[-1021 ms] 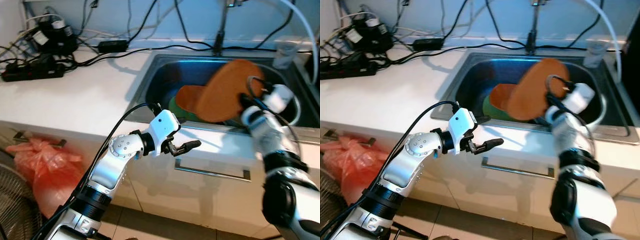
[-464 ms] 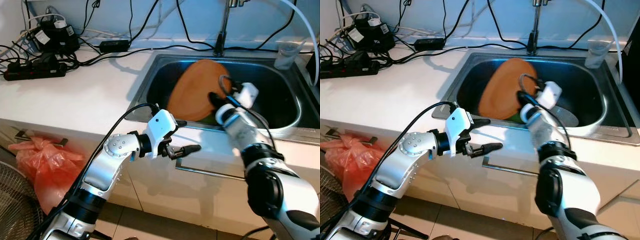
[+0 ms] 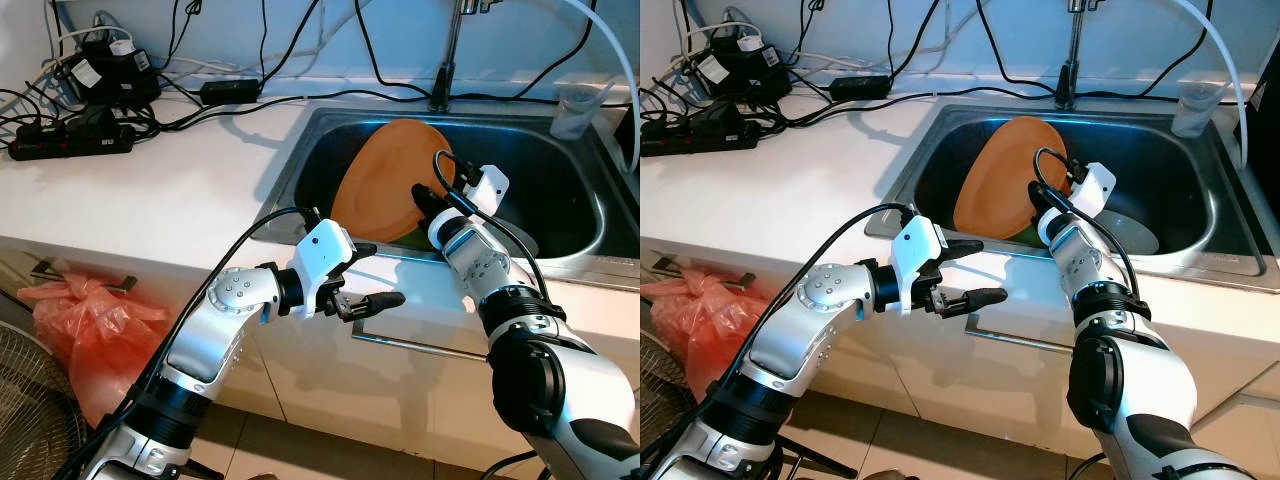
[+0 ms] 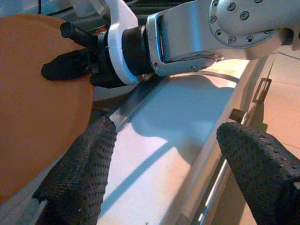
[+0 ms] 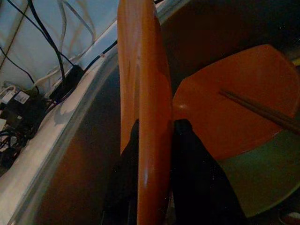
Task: Kitchen organization
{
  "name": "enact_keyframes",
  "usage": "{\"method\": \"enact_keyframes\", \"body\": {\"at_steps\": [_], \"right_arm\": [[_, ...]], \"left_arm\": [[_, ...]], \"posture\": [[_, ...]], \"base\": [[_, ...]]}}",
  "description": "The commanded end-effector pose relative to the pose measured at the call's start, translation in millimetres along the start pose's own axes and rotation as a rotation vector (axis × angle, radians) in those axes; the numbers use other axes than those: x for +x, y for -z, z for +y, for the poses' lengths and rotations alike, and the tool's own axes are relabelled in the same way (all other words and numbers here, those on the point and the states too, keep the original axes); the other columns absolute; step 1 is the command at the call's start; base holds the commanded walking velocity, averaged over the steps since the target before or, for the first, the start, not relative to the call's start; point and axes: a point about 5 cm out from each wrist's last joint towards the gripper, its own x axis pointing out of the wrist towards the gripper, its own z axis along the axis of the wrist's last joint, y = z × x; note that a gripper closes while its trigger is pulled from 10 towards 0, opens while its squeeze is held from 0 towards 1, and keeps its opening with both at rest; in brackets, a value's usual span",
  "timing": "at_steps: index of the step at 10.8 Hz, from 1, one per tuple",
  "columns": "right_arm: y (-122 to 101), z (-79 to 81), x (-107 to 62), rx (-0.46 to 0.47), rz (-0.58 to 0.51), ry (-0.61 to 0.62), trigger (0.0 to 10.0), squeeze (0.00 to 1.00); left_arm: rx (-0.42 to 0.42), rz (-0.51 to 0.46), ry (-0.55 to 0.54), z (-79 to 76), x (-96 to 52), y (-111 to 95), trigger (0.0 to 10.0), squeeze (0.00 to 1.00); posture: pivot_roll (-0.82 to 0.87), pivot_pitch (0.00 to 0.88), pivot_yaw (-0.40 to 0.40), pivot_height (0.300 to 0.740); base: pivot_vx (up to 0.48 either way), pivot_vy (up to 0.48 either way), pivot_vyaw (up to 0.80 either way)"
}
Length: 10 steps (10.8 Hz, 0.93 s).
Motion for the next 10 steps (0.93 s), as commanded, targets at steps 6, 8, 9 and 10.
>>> {"method": "enact_keyframes", "body": {"at_steps": [6,8,9,10], "right_arm": [[-9.0,10.2,3.1,-0.011,-0.033,-0.040,10.0,0.00],[-13.3,-1.3,0.5,-0.066,-0.060,0.016,10.0,1.00],[-13.9,0.2,0.7,-0.073,-0.061,0.001,10.0,1.00],[-14.7,1.6,1.0,-0.081,-0.064,-0.008,10.0,0.60]], "left_arm": [[-0.002,0.005,0.007,-0.1,-2.7,0.1,10.0,0.00],[-0.057,0.049,0.030,-4.2,-13.2,6.1,10.0,0.00],[-0.056,0.049,0.029,-4.4,-12.8,6.5,10.0,0.00],[-0.055,0.049,0.029,-4.6,-12.7,6.5,10.0,0.00]], "posture": [[0.10,0.000,0.086,0.740],[0.11,0.000,0.078,0.740],[0.11,0.000,0.077,0.740],[0.11,0.000,0.077,0.740]], "base": [[0.000,0.000,0.00],[0.000,0.000,0.00],[0.000,0.000,0.00],[0.000,0.000,0.00]]}}
